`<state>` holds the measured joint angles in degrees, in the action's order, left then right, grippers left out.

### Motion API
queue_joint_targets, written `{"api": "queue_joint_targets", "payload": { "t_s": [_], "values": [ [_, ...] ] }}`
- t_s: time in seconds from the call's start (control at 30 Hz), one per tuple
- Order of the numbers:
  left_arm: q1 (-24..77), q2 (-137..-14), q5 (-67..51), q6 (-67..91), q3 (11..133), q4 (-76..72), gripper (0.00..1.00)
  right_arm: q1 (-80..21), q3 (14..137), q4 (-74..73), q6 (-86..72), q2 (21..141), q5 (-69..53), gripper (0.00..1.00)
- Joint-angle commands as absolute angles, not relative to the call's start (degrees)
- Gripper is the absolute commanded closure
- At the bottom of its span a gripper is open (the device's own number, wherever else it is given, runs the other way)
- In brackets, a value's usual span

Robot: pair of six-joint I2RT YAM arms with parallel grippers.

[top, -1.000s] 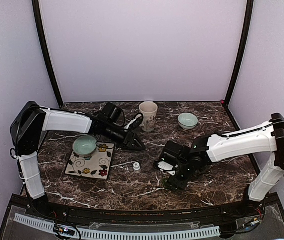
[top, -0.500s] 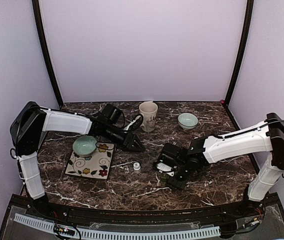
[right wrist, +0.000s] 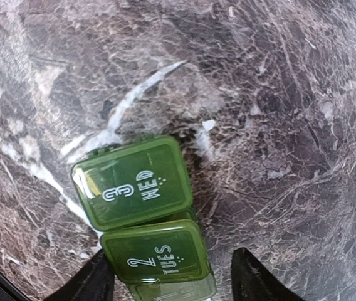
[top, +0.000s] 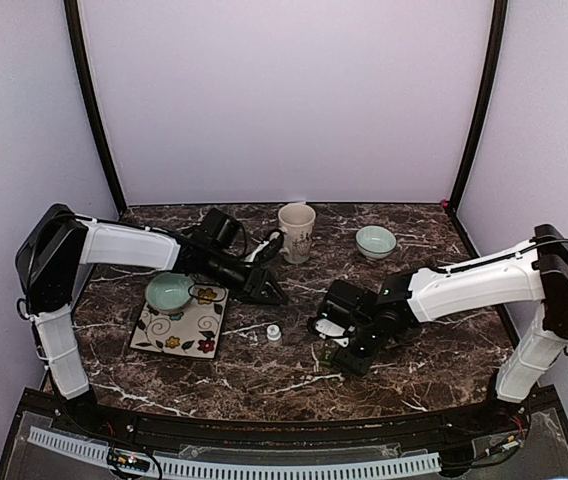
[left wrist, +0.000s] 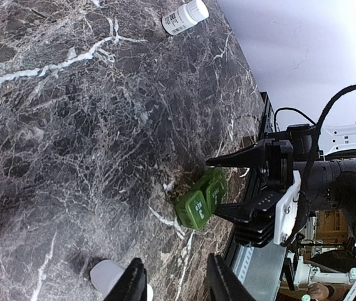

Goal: Sort the pills into containers
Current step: Position the pill container at the center of the board.

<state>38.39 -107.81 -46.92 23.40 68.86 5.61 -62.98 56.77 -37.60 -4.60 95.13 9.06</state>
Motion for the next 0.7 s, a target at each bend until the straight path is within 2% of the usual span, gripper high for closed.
{"api": "queue_joint_targets", "payload": {
  "t_s": [0.0, 0.17, 0.4, 0.53, 0.67],
  "values": [
    [38.0, -104.2, -47.6, 23.8, 67.7, 4.6, 0.66, -62.0, 58.2, -36.6, -5.4, 93.3, 8.8, 0.34],
    [38.0, -103.8, -47.5, 24.1, 67.3, 4.4, 0.66, -61.3, 57.7, -36.4, -4.8, 93.3, 7.9, 0.31],
    [38.0, -103.5, -47.4, 24.1, 67.5, 5.0, 0.67, -59.5, 55.5, -33.6, -4.1, 94.7, 3.4, 0.34],
    [38.0, -103.5, -47.2, 23.9, 67.6, 5.4, 0.67, -58.4, 54.2, -31.7, -4.0, 95.3, 1.1, 0.39],
    [38.0, -103.7, -46.8, 23.9, 68.0, 5.5, 0.67, -57.5, 53.7, -30.5, -4.5, 95.8, 0.0, 0.5]
  ]
}}
